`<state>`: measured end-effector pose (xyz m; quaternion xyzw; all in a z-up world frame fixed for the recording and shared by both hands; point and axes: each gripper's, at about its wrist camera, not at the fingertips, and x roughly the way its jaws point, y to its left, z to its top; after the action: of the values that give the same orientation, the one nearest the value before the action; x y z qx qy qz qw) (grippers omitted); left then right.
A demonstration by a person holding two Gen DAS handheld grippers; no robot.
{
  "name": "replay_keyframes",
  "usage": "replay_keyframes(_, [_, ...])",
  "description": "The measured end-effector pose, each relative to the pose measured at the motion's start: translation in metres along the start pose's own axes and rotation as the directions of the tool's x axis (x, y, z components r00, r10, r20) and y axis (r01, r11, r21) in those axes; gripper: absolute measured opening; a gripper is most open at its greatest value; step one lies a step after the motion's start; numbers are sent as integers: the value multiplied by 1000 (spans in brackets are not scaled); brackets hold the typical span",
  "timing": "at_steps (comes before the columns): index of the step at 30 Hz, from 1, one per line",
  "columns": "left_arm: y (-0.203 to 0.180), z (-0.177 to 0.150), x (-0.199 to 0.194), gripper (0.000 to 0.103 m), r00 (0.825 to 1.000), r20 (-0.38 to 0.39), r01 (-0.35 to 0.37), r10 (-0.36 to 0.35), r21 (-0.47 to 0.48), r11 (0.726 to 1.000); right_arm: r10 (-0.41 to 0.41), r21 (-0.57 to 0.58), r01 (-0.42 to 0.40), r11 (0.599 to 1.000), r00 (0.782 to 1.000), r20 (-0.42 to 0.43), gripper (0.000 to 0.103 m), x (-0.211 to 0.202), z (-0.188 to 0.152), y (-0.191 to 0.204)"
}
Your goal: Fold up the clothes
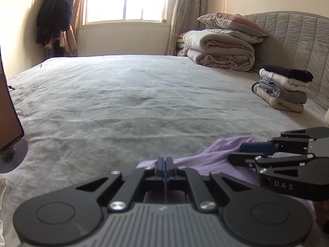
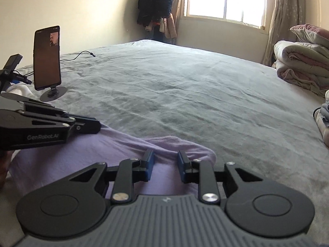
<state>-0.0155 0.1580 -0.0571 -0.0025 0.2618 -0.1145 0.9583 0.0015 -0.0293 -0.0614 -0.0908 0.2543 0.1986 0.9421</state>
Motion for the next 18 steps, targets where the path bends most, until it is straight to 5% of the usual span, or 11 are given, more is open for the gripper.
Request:
replay_keyframes(10, [14, 15, 5, 5, 998, -43, -38, 36, -39, 999, -68, 12, 68, 998, 997, -29, 24, 7, 8, -18])
replay_keyframes(14, [14, 19, -14, 7, 1000, -24, -4, 2, -56, 998, -9, 6, 9, 1000, 1000, -21, 24, -16, 5, -9])
replay_keyframes(18, [2, 15, -31, 7, 997, -23, 68, -68, 22, 997, 63, -18, -64, 998, 998, -26, 24, -38, -1, 8])
